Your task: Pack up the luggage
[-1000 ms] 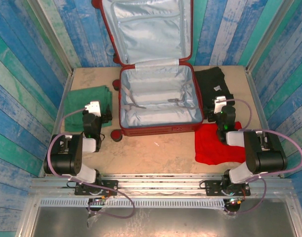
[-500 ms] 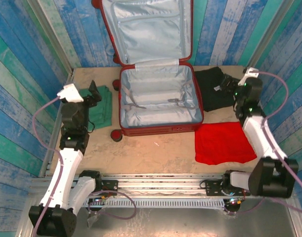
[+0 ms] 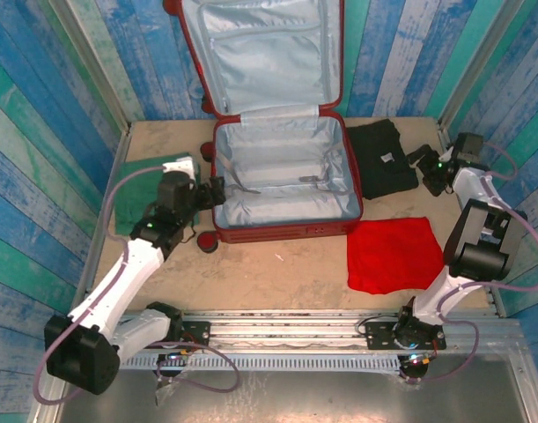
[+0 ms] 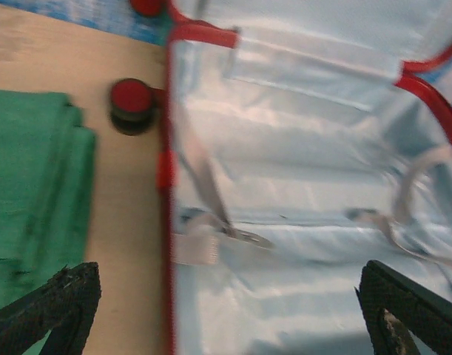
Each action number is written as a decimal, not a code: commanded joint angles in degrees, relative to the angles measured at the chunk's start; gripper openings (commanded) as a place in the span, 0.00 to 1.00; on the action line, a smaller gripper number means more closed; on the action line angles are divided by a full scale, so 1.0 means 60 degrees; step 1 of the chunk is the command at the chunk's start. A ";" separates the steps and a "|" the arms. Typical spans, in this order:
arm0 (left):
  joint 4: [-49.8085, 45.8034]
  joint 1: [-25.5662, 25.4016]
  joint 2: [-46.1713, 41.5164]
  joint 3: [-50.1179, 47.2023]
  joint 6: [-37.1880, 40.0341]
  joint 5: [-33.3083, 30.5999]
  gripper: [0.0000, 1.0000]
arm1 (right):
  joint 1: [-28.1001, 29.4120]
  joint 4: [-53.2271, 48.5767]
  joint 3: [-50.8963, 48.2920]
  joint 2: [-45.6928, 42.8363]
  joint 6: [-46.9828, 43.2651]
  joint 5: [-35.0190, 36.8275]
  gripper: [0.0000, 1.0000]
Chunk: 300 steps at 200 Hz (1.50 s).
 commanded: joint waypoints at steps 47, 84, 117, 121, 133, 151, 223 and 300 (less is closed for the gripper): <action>0.0005 -0.0904 0.0610 0.0494 -0.0489 -0.0250 0.94 | -0.0158 0.0396 -0.0612 0.0911 0.0242 0.0415 0.99; 0.0057 -0.1071 0.0778 0.0480 -0.0844 -0.0106 0.94 | -0.0147 0.0713 -0.0509 0.1485 0.0116 0.0260 0.97; 0.0126 -0.1146 0.1011 0.0603 -0.1143 0.0093 0.94 | -0.0143 0.0864 -0.0419 0.1847 -0.0051 0.0440 0.96; 0.0132 -0.1158 0.1040 0.0638 -0.1155 0.0106 0.94 | -0.0143 0.0896 -0.0408 0.1896 -0.0064 0.0430 0.96; 0.0149 -0.1227 0.1118 0.0692 -0.1213 0.0125 0.93 | -0.0143 0.1010 -0.0390 0.2082 -0.0108 0.0370 0.93; 0.0157 -0.1308 0.1236 0.0802 -0.1293 0.0175 0.94 | -0.0114 0.1173 -0.0360 0.2267 -0.0152 0.0333 0.90; 0.0125 -0.2385 0.2133 0.1653 -0.1416 0.0005 0.93 | 0.0336 0.1413 -0.0001 0.2746 -0.0319 0.0297 0.71; 0.0590 -0.4243 0.4621 0.3534 -0.2524 0.0740 0.93 | 0.0545 0.1242 -0.0109 0.1757 -0.0486 0.0542 0.12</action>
